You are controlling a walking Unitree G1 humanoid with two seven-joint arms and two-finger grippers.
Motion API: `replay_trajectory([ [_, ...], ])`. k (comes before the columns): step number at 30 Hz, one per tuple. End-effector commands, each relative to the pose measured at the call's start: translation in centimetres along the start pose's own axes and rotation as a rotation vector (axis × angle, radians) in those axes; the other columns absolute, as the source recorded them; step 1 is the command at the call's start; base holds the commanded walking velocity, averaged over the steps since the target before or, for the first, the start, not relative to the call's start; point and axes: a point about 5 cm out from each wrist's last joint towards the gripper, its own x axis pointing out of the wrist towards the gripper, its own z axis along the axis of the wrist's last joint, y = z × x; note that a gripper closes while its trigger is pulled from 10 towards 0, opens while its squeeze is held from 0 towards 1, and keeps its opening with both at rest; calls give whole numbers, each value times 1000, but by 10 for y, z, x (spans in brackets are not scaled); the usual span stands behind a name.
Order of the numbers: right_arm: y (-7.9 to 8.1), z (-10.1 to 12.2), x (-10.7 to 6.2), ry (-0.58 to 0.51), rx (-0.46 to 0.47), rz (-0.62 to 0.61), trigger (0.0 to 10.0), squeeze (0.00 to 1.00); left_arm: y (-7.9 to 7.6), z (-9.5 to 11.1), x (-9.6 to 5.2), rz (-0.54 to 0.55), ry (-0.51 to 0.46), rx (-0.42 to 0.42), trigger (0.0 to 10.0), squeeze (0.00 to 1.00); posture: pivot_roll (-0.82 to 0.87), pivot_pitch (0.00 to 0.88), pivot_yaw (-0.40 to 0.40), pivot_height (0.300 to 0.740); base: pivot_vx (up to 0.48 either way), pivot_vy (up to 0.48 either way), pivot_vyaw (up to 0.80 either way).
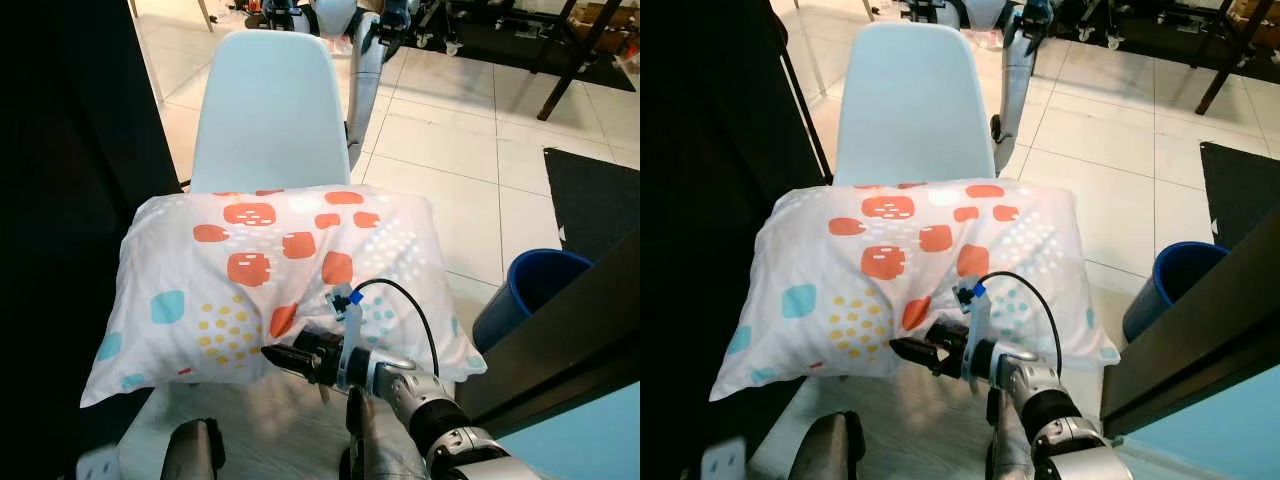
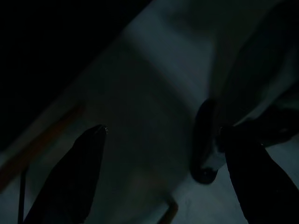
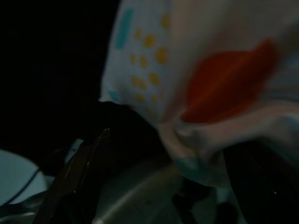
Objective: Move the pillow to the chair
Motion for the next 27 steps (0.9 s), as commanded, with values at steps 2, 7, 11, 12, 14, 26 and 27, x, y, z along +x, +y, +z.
replay_trajectory([
  [2,5,3,-5,-45,52,92,10000,0,0,-5,-1,8,31,-19,10000,0,16,147,-89,587,0,0,0],
  [7,8,15,-14,-142,124,188,10000,0,-2,-18,-5,-4,97,-8,10000,0,12,145,-84,597,0,0,0],
  [11,7,18,-15,-178,151,185,10000,0,-4,-28,-8,-7,140,-19,10000,0,11,156,-83,616,0,0,0],
  [12,7,18,-15,-186,161,186,10000,0,-4,-30,-9,-9,150,-15,10000,0,11,156,-78,620,0,0,0],
  [14,8,20,-15,-194,172,191,10000,0,-5,-33,-10,-13,167,-5,10000,0,11,156,-79,630,0,0,0],
  [26,9,25,-9,-219,196,176,10000,0,-19,-44,-14,-80,239,49,10000,0,12,140,-74,678,0,0,0],
  [27,9,25,-8,-218,196,172,10000,0,-20,-44,-14,-84,240,53,10000,0,12,140,-73,682,0,0,0],
])
